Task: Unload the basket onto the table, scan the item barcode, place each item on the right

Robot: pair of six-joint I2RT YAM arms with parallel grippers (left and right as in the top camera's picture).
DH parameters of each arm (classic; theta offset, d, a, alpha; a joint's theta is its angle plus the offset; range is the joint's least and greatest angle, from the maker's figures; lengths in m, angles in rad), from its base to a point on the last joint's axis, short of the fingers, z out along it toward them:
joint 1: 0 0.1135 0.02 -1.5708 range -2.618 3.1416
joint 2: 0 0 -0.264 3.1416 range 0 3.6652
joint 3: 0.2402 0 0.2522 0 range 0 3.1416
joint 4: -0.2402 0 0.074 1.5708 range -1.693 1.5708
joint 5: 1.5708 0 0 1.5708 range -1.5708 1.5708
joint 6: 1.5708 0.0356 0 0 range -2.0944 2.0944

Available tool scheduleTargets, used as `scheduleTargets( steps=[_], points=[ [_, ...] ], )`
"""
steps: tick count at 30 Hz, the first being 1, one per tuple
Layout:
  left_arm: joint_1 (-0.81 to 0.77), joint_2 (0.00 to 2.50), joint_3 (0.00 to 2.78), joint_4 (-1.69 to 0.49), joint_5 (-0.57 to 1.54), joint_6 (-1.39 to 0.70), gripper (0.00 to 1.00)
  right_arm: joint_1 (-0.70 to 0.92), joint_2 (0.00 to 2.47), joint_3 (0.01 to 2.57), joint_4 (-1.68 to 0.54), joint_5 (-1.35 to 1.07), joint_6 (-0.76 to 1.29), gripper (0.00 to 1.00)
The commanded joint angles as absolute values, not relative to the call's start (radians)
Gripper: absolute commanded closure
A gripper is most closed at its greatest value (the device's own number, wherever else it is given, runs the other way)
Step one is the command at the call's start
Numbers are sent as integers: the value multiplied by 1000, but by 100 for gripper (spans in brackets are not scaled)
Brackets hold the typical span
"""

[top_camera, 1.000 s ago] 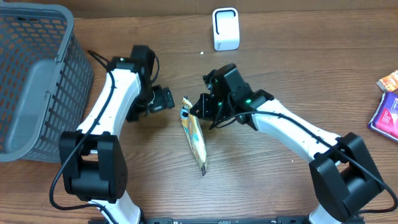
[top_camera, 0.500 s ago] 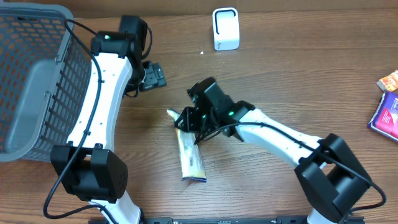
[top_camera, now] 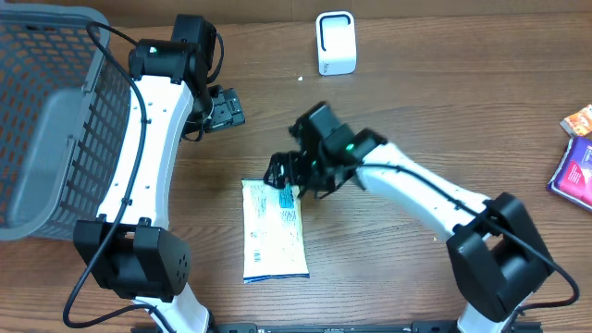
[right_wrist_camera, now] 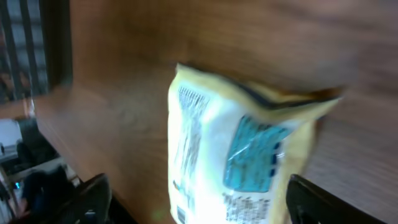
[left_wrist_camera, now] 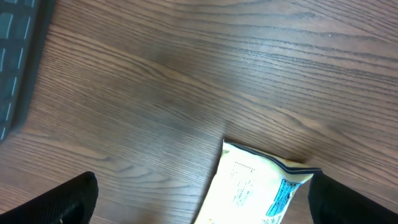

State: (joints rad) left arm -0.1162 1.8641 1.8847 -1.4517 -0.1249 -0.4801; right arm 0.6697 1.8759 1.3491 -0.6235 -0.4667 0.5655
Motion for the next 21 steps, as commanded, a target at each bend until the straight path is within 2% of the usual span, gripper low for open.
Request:
scheduleTargets(
  steps=[1,4,10,14,17,21],
  points=[
    [-118,1870,1900,-1454,-137,-498,0,648,1876,1345,-642,-464,515,4],
    [-118,1870,1900,-1454,-137,-498,0,648,1880,1295,-601,-464,515,0],
    [-118,1870,1900,-1452,-134,-498,0,659,1940,1234,-451,-548,523,2],
    [-118,1870,1897,-1452,-129,-498,0,668,1979,1234,-416,-567,523,28],
    [-118,1870,1884,-1446,-107,-498,0,667,2003,1234,-417,-522,534,43],
    [-118,1875,1857,-1435,-76,-498,0,659,2022,1234,-418,-451,580,43]
  ],
)
